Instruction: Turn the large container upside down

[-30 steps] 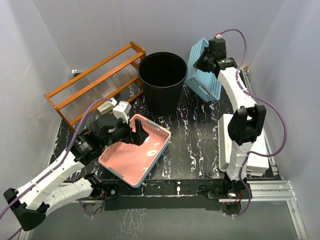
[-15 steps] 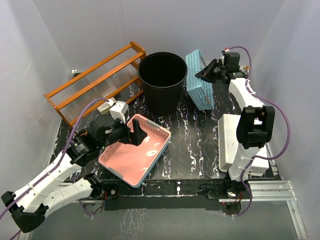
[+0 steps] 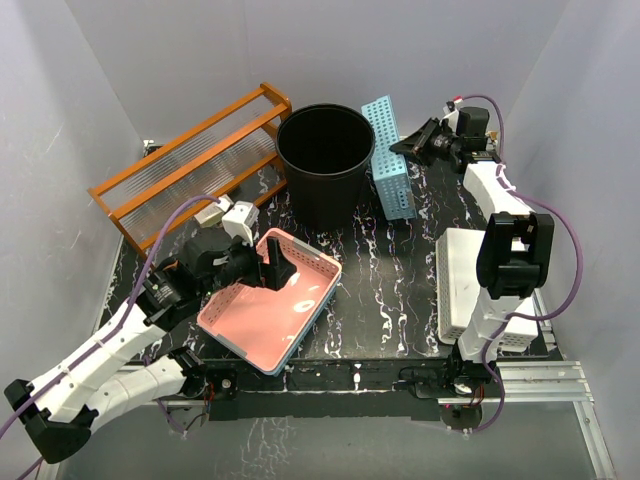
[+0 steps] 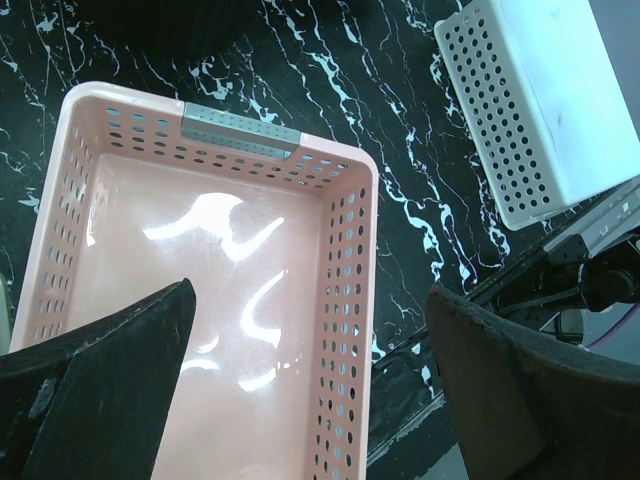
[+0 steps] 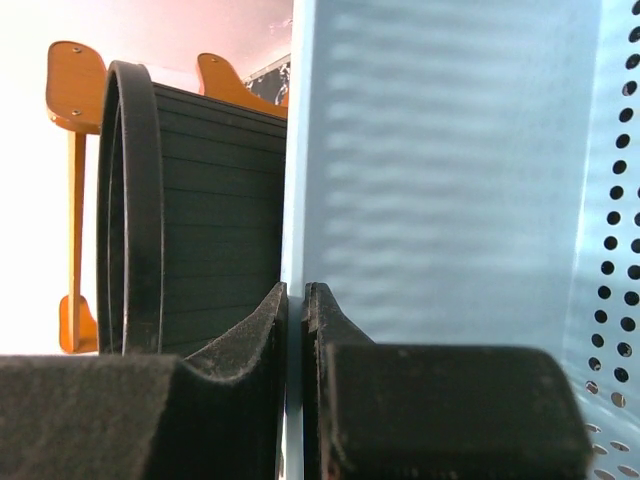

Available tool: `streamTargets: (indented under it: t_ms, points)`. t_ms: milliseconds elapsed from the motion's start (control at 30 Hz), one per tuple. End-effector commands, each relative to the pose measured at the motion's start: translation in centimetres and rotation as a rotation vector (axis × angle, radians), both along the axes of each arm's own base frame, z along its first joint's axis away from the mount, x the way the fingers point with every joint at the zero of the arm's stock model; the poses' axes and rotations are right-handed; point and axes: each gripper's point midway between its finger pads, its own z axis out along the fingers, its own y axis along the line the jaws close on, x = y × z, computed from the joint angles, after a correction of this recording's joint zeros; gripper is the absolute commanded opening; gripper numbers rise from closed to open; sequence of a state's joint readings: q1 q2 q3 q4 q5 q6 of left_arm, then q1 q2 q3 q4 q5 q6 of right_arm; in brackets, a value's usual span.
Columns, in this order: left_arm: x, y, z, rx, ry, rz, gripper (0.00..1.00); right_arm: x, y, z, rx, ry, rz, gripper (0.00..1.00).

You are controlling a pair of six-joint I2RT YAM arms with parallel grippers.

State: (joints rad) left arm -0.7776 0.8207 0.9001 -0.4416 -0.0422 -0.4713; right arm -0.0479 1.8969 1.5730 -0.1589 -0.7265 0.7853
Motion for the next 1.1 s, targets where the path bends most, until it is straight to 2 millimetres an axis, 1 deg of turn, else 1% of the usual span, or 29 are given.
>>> streamTargets:
  t_ms: [0, 133, 333, 500, 667, 800, 1067]
  points:
    - [0.2, -0.2, 1.3, -0.028, -0.028, -0.007, 0.99, 0.1, 0.1, 4.0, 0.019, -0.155, 0.04, 0.0]
    - [0.3, -0.4, 1.4, -0.028, -0.033, -0.01, 0.99, 0.0, -0.6, 2.9, 0.066, -0.139, 0.048, 0.0]
    - [0.5, -0.9, 1.2, -0.018, -0.025, -0.033, 0.99, 0.1, -1.7, 1.0, 0.07, -0.095, 0.033, 0.0]
    - [0.7, -1.2, 1.3, -0.014, -0.024, -0.038, 0.99, 0.3, -3.6, -0.8, 0.073, -0.057, 0.007, 0.0]
    - [0.8, -1.6, 1.0, -0.019, -0.021, -0.047, 0.99, -0.1, -5.5, -1.6, 0.08, -0.053, -0.02, 0.0]
    - [0.6, -2.4, 0.9, -0.015, -0.009, -0.098, 0.99, -0.2, -7.3, -2.5, 0.088, -0.037, -0.064, 0.0]
    - [1.0, -3.3, 1.0, -0.004, -0.026, -0.137, 0.99, -0.6, -9.8, -4.4, 0.091, 0.007, -0.116, 0.0]
